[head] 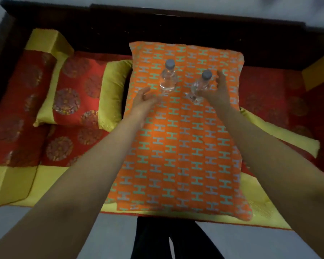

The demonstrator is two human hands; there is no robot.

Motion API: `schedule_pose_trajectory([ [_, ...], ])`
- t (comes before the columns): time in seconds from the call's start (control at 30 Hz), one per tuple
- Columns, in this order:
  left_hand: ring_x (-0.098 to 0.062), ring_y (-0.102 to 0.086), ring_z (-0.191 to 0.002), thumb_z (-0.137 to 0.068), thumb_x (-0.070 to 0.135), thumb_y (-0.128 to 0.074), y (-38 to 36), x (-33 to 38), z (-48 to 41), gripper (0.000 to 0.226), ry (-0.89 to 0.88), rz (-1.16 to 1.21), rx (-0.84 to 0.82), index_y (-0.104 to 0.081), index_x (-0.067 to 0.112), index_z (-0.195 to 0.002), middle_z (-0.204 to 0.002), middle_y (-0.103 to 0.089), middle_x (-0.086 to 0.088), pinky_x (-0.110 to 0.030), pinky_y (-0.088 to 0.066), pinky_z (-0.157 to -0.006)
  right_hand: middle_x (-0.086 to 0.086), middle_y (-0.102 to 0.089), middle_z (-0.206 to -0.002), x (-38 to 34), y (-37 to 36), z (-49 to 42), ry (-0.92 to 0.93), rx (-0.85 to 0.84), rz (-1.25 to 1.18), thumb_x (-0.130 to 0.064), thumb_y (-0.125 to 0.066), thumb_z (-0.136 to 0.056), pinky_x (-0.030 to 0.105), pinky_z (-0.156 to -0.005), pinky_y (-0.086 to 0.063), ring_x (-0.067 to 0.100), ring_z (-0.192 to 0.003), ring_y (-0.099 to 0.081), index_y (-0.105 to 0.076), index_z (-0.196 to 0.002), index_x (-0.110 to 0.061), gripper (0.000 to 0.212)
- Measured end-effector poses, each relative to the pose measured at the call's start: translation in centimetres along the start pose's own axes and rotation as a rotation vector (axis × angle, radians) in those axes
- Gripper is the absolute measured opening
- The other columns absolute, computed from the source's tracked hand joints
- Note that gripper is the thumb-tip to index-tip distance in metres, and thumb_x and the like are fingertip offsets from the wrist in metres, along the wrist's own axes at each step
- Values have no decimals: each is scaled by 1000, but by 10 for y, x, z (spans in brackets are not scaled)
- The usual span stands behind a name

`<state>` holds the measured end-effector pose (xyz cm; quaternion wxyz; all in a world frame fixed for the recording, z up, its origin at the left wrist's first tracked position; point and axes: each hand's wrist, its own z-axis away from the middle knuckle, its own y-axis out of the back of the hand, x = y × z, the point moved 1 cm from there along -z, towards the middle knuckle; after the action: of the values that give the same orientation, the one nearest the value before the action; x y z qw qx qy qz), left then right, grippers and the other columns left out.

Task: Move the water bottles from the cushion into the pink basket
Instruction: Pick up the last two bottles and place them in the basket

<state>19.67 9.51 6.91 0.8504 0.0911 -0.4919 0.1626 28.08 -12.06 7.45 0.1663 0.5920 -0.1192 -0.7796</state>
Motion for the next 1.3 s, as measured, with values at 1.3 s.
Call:
schedule_pose_trajectory([
  [1.3,-20,-60,-100,-62,14,-85,-54,7,-118,71,-190,-446,-214,-49,18,-123,-111,-60,4,-29,-48,-80,-2,-62,-113,36,12,-46,-18,206,48,-26,-84,-56,43,-84,-54,20,-101,-62,-42,-121,-24,78],
])
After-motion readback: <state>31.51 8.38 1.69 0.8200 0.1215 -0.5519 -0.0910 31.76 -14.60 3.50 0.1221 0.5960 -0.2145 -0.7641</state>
